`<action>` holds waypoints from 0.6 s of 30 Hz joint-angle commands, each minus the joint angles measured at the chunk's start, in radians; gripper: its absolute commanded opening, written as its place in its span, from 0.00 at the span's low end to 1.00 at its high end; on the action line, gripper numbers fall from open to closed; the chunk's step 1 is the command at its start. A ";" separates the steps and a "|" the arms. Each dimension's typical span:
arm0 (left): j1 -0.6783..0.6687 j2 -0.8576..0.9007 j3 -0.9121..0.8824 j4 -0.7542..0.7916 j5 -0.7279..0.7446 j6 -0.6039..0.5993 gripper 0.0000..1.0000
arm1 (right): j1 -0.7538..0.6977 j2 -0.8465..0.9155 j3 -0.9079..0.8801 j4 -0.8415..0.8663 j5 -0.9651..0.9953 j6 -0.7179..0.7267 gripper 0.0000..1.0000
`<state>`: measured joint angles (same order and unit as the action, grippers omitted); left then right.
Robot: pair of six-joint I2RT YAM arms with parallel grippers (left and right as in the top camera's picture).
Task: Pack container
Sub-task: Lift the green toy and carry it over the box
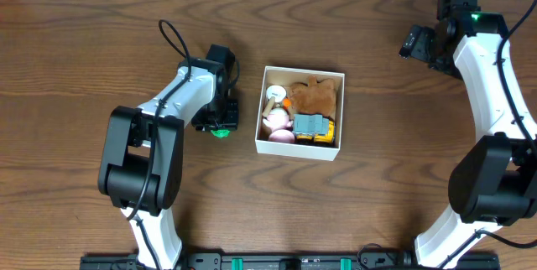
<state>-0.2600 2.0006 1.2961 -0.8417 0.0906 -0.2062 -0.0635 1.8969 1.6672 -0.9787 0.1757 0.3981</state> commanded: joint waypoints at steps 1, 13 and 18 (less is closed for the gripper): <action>0.000 0.016 -0.026 -0.009 -0.023 0.002 0.48 | -0.008 -0.029 0.019 -0.002 0.007 0.005 0.99; 0.000 -0.108 0.028 -0.063 -0.024 0.002 0.43 | -0.008 -0.029 0.019 -0.002 0.007 0.005 0.99; 0.000 -0.204 0.029 -0.065 -0.023 0.002 0.43 | -0.008 -0.029 0.019 -0.002 0.007 0.005 0.99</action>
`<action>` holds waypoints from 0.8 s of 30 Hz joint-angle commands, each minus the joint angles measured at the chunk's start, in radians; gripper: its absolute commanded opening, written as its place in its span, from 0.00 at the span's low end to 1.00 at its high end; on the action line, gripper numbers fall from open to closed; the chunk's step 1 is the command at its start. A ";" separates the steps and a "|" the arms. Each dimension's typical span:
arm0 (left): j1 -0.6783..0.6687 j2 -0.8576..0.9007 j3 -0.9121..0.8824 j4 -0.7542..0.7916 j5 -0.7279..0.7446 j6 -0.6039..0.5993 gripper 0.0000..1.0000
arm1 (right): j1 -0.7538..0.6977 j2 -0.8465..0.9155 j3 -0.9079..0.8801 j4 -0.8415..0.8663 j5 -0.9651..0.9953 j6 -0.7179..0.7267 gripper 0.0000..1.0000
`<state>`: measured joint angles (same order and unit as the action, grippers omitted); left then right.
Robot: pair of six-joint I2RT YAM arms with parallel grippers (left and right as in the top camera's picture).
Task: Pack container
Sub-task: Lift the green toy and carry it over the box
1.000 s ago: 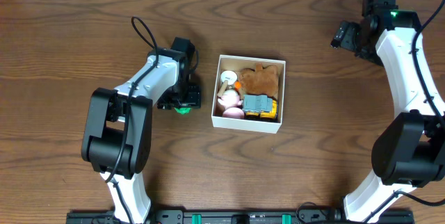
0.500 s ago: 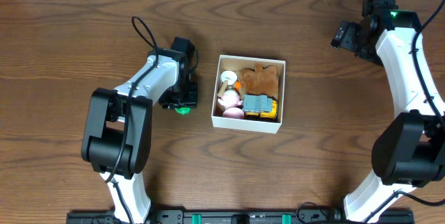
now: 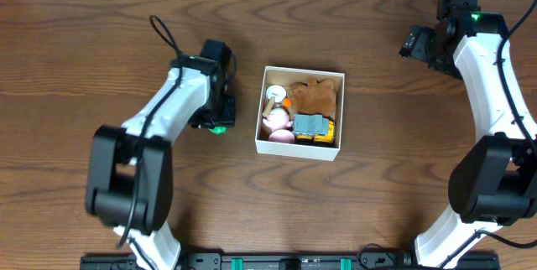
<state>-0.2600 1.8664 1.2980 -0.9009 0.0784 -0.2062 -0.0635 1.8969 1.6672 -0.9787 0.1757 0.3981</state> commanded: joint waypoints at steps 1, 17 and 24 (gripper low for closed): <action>0.000 -0.090 0.027 -0.006 -0.011 0.002 0.43 | -0.008 -0.029 0.019 -0.002 0.007 0.005 0.99; -0.085 -0.350 0.027 0.321 0.166 0.031 0.37 | -0.008 -0.029 0.019 -0.002 0.007 0.005 0.99; -0.215 -0.335 0.027 0.447 0.161 0.177 0.37 | -0.008 -0.029 0.019 -0.002 0.007 0.005 0.99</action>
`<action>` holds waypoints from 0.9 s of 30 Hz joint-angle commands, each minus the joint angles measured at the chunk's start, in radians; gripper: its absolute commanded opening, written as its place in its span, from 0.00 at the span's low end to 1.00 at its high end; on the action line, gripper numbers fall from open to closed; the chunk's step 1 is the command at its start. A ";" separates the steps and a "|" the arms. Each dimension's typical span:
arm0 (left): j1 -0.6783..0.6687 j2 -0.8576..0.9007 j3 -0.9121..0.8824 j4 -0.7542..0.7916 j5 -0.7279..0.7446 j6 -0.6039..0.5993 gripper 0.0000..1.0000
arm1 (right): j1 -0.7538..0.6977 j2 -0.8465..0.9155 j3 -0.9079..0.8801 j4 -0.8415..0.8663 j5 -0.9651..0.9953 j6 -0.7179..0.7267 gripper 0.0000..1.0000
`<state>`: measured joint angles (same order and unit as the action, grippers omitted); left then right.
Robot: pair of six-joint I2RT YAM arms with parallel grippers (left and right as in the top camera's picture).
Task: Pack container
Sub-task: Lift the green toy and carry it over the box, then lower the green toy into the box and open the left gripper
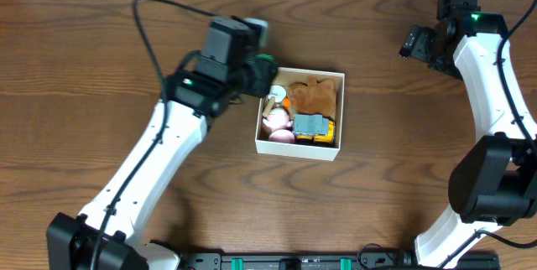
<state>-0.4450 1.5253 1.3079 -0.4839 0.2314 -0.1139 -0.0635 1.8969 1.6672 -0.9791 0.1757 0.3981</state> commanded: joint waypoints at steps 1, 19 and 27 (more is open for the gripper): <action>-0.037 0.010 0.017 0.042 0.002 0.084 0.37 | -0.008 -0.029 0.019 -0.001 0.008 0.005 0.99; -0.078 0.154 0.016 0.007 -0.011 0.084 0.38 | -0.008 -0.029 0.019 -0.001 0.008 0.005 0.99; -0.078 0.220 0.016 -0.008 -0.011 0.084 0.45 | -0.008 -0.029 0.019 -0.001 0.008 0.005 0.99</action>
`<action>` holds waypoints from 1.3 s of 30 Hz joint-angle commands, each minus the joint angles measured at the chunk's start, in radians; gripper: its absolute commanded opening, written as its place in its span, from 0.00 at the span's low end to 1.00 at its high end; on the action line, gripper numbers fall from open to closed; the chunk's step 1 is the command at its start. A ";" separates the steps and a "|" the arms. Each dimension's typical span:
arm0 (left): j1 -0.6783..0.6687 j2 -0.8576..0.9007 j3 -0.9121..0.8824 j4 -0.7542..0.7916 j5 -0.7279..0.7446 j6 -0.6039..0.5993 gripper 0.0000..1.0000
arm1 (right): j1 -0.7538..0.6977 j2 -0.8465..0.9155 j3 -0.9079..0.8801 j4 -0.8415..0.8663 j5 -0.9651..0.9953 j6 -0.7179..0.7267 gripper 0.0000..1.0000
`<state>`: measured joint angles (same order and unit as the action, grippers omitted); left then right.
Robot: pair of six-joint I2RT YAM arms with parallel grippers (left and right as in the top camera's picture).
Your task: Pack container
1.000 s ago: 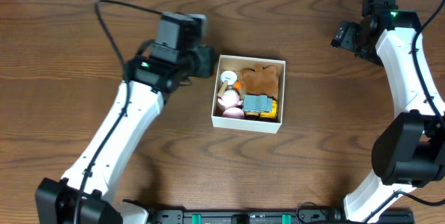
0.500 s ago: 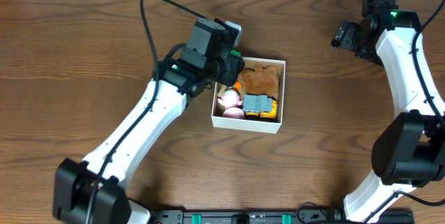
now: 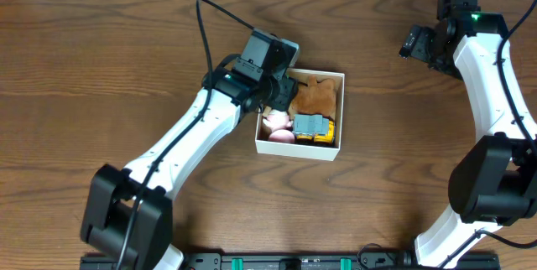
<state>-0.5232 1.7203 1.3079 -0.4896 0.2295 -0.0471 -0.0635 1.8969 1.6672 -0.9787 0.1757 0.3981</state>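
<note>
A white open box (image 3: 299,150) sits at mid-table. It holds a brown plush toy (image 3: 319,94), a grey and yellow toy truck (image 3: 312,127) and pink pieces (image 3: 275,124). My left gripper (image 3: 283,94) hangs over the box's back left part and hides what lies under it. Its fingers point down and are hidden, so I cannot tell their state or whether they hold anything. My right gripper (image 3: 413,44) stays far off at the back right, well away from the box, and its fingers are too dark to read.
Brown wooden table (image 3: 101,44) all around the box. The left arm's black cable (image 3: 210,27) loops up behind the wrist. The arm bases stand at the front edge, left and right.
My left gripper was just outside the box's back left corner and is now over the box's back left part, covering the white piece there. The right arm has not moved.
My left gripper was first down at the table just left of the box, and stayed there at the following moment. Then it was raised beside the box's back left corner. Now it is over the box's contents. The right arm stayed still throughout.
</note>
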 commanded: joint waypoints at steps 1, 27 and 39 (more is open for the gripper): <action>0.000 0.027 0.016 -0.002 -0.009 0.017 0.50 | -0.008 -0.029 0.019 -0.002 0.008 0.005 0.99; 0.341 -0.462 0.050 -0.026 -0.219 0.043 0.98 | -0.008 -0.029 0.019 -0.002 0.007 0.005 0.99; 0.431 -0.651 0.049 -0.219 -0.219 0.043 0.98 | -0.008 -0.029 0.019 -0.002 0.007 0.005 0.99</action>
<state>-0.0967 1.0809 1.3457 -0.6849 0.0189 -0.0135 -0.0635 1.8969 1.6672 -0.9787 0.1757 0.3981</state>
